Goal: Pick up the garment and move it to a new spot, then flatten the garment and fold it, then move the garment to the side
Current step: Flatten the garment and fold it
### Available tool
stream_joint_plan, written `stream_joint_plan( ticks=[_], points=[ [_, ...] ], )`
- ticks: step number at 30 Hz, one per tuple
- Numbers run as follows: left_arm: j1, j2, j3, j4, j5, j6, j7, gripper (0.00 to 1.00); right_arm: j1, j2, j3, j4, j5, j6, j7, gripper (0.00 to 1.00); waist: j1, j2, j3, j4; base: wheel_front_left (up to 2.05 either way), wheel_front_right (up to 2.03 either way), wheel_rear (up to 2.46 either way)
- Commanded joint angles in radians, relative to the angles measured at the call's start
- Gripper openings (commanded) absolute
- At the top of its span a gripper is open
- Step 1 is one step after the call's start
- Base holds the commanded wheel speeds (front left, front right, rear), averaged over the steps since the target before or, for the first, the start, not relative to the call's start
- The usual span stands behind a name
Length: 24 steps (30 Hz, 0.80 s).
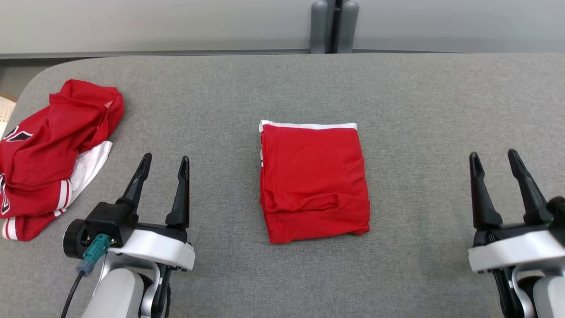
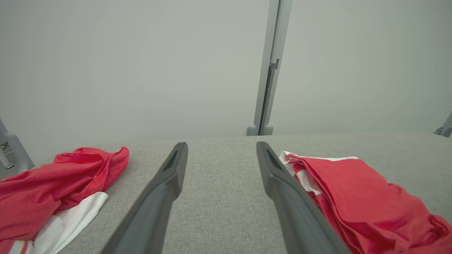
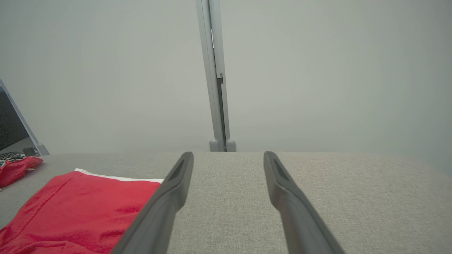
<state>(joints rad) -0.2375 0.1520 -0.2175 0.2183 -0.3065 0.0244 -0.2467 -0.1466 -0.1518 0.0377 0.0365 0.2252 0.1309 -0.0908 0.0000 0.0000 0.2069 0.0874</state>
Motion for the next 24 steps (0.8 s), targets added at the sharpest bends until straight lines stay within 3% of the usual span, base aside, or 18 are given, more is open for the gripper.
stream_joint_plan(
  ticks=[1,5,24],
  points=[
    [0.01,0.008,0.002,-0.002,-0.001,0.004,0.002,1.0,0.013,0.004,-0.005,-0.01,-0.004,0.0,0.002,1.0,0.0,0.0,-0.009,-0.006,0.0,0.0,0.0],
    [0.038,0.018,-0.001,-0.004,-0.004,0.007,0.012,1.0,0.079,0.024,-0.054,-0.054,-0.016,0.0,0.03,1.0,0.0,0.0,-0.035,-0.017,0.0,0.0,0.0],
    [0.253,0.057,-0.012,-0.049,-0.025,0.046,0.061,1.0,0.273,0.029,-0.035,-0.11,-0.006,0.0,0.122,1.0,0.0,0.0,-0.227,-0.033,0.0,0.0,0.0]
  ],
)
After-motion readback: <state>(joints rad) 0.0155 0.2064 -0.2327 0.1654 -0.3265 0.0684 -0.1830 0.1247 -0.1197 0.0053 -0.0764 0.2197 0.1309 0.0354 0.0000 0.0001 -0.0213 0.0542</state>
